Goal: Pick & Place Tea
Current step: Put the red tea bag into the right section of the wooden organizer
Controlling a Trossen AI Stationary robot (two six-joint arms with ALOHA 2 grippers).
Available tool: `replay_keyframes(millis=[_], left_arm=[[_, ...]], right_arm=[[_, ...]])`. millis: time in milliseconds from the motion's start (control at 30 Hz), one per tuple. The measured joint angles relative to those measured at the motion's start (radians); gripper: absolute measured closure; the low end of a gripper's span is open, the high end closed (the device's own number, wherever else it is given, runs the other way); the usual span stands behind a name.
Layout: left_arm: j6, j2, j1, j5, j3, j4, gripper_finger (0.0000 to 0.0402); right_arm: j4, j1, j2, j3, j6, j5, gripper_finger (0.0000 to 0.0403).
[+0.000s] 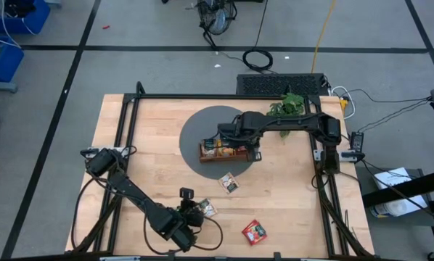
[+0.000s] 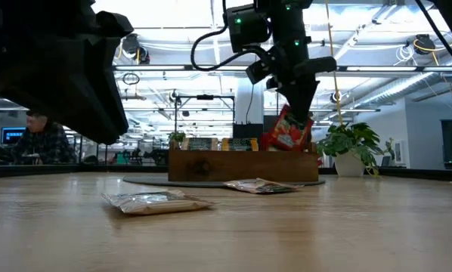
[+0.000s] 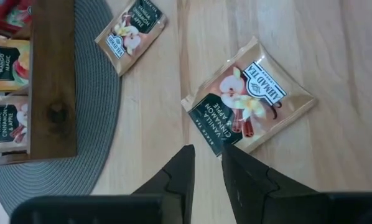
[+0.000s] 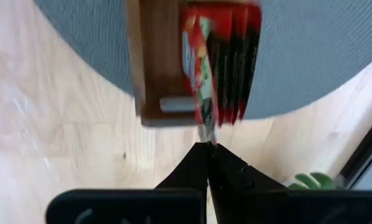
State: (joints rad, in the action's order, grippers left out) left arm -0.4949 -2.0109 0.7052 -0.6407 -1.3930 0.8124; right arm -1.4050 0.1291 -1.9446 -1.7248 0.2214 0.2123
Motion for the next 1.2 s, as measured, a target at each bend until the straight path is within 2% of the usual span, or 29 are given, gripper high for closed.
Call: replay_keyframes(millis=[400,500,700,900,1100,1200], left_arm=[[-0.008,0.0,-0.005,0.0,0.0,-0.001,0.0314],[-0.005,0.0,-0.005,0.0,0.0,-0.002,0.0314],[0.013,0.0,-0.007,0.001,0.0,-0.006,0.0314],[0.02,0.0,-0.002,0.001,0.0,0.005,0.0314],[-0.031,0.0,0.049,-0.017,0.0,0.049,0.0314],[-0.058,0.0,0.066,-0.04,0.0,0.071,0.0314]], right_arm=[[0.058,0.0,-0.001,0.001,0.011,-0.03,0.0403],[0.061,-0.005,-0.001,0.001,0.01,0.003,0.0403],[-0.033,-0.041,-0.004,-0.057,0.025,0.026,0.0403],[-0.172,-0.071,-0.123,-0.208,0.017,0.024,0.0403],[-0.172,-0.09,-0.244,-0.311,0.027,0.05,0.0403],[-0.163,-0.086,-0.248,-0.314,0.026,0.05,0.0403]])
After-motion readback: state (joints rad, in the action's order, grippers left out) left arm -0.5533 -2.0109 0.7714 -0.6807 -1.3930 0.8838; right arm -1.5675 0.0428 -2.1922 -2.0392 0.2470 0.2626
